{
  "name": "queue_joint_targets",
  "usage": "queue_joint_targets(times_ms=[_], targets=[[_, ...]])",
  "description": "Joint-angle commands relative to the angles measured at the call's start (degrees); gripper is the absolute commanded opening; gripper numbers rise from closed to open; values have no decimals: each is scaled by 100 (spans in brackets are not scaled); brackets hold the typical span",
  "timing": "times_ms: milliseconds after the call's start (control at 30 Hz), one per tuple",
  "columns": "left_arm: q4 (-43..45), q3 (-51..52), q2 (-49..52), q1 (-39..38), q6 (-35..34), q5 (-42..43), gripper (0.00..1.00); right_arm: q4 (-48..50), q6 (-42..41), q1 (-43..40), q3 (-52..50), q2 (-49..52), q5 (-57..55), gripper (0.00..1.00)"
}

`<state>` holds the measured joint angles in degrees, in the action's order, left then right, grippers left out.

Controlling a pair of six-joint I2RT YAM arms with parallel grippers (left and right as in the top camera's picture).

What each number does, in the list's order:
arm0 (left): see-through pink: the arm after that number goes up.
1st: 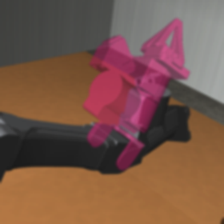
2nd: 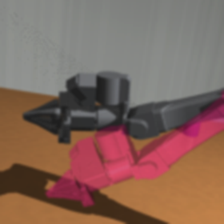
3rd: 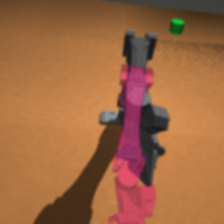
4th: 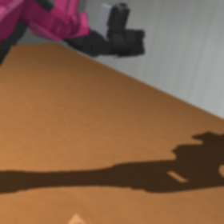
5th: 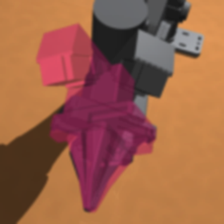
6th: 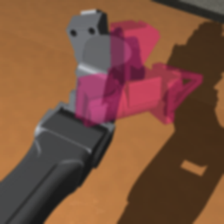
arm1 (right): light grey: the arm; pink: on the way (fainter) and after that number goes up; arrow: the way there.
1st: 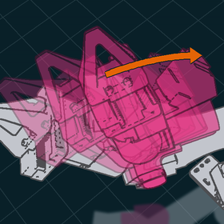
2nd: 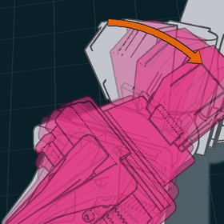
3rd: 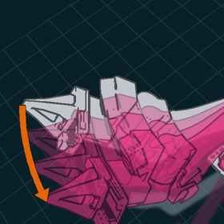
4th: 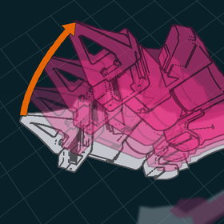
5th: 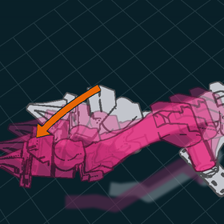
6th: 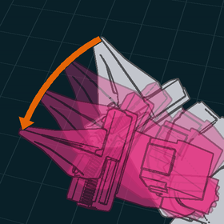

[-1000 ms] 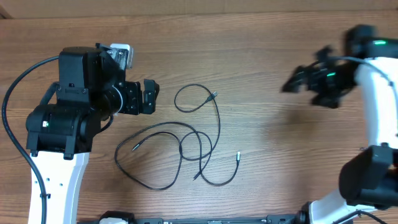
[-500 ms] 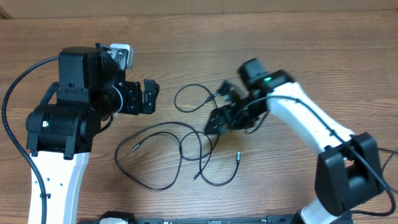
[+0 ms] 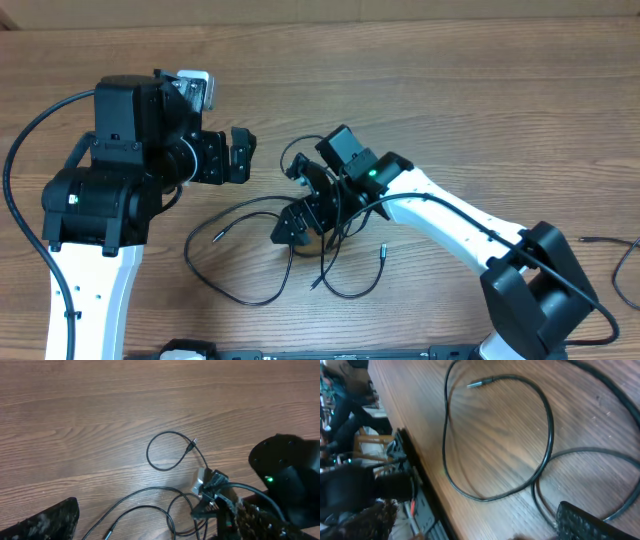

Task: Untangle cables
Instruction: 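Return the right gripper to the pile and grasp another cable, then drag the grasped cable rightward off the pile with the right gripper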

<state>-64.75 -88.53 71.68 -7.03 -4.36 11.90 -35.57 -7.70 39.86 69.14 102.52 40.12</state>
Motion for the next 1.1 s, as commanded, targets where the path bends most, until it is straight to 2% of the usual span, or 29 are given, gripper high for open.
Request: queue_joint_targets(times_ms=[0,333,600,933,1067], targets=[[4,-50,22,-11,-35,-9,100,382,-297,70,-306,42,-13,100],[4,-50,22,-11,-35,-9,100,1912,-1058,70,-938,48,0,100],[4,-48,22,-13,-35,-9,100,2079,-1058,70,-994,87,-358,100],[4,-48,24,-11,-35,-9,100,2586,-1384,216,-994,756,-98,100],[4,-48,24,-11,-35,-9,100,3032,-1506,417,-994,975,221,94]])
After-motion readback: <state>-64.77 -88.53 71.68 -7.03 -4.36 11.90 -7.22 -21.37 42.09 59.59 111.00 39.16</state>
